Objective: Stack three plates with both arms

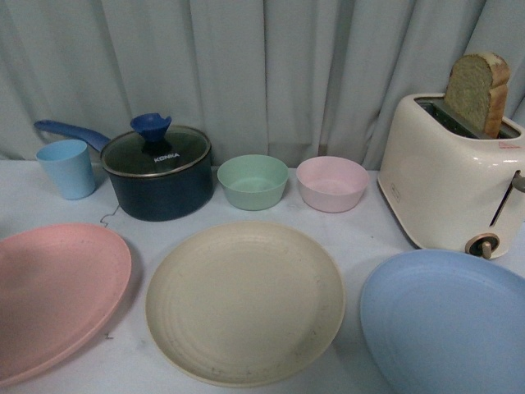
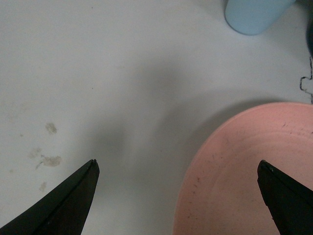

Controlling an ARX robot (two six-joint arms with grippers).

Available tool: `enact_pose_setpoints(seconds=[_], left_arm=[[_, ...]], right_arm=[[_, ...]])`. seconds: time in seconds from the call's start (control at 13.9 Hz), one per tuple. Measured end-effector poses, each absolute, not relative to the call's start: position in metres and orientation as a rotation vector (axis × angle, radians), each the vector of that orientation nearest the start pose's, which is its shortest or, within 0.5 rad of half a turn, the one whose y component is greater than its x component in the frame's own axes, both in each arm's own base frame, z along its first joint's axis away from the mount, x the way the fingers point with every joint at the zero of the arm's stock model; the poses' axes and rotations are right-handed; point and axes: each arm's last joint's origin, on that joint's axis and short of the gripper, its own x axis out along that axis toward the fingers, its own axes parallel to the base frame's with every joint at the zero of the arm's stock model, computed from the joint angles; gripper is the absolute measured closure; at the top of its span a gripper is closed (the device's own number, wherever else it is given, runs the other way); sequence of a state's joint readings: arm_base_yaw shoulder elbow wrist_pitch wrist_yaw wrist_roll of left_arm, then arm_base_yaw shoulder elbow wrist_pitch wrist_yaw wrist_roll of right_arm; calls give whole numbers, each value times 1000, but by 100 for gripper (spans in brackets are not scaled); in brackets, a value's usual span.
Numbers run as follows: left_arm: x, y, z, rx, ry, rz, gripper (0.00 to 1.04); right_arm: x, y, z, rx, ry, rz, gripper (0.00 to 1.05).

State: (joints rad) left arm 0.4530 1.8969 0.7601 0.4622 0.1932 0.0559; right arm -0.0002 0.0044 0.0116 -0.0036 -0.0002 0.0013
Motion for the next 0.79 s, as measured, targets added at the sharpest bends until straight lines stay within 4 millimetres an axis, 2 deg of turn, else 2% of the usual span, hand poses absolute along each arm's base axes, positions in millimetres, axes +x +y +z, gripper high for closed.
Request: enact_pose_setpoints(seconds=[0.14, 0.36, 0.65, 0.79], left_arm=[[305, 145, 84, -172, 662, 217, 7], [302, 148, 75, -185, 635, 179, 7], [296, 159, 55, -205, 621, 209, 7], [295, 157, 46, -233, 629, 212, 7]], right_arm=[[97, 0, 167, 1, -4, 0, 6], [97, 0, 167, 1, -4, 0, 6], [97, 0, 167, 1, -4, 0, 6], [97, 0, 167, 1, -4, 0, 6]])
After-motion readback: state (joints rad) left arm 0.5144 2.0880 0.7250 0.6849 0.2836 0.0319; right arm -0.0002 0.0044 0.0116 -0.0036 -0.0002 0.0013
